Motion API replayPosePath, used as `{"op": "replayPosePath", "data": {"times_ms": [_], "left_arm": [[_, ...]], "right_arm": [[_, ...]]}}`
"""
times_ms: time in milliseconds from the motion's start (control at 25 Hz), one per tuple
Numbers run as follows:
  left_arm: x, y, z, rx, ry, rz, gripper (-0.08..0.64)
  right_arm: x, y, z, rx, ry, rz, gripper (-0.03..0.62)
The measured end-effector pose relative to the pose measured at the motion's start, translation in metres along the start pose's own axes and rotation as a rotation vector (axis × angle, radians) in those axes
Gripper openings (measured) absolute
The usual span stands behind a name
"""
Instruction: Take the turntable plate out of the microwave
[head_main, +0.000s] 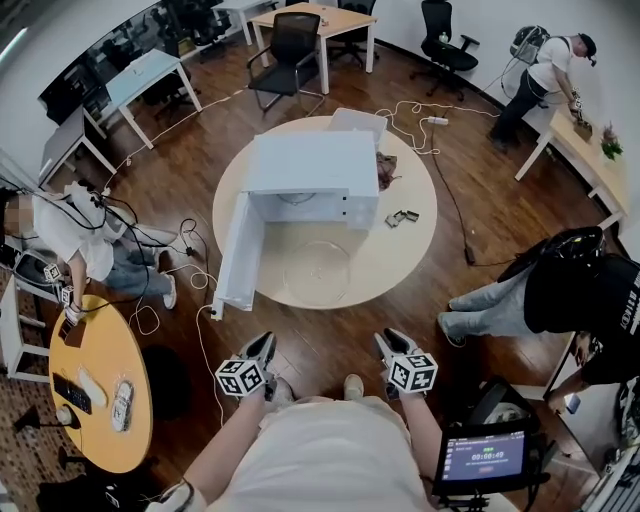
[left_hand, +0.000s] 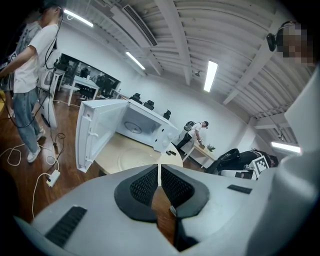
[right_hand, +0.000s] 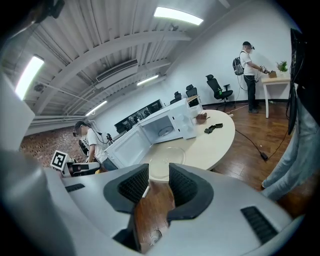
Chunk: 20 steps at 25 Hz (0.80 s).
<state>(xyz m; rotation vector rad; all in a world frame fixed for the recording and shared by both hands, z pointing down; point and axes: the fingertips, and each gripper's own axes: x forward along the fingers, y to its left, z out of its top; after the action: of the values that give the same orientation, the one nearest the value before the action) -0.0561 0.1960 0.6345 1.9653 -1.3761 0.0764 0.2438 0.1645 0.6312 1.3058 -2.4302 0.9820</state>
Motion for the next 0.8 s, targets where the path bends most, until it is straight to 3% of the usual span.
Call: {"op": "replayPosePath", "data": {"times_ms": [520,800], "left_arm": [[-0.002,-0.029,-0.041,-0.073,-0.039,0.079,0.009],[0.002,-0.033,-0.039,-0.080,-0.050,0.094,0.009]], "right_arm": [[-0.013,-0.038,0.001,-0.016,0.040,0.059,0.121],[-0.011,-0.038,0.001,-0.003,0.060,0.087,0.121]]}}
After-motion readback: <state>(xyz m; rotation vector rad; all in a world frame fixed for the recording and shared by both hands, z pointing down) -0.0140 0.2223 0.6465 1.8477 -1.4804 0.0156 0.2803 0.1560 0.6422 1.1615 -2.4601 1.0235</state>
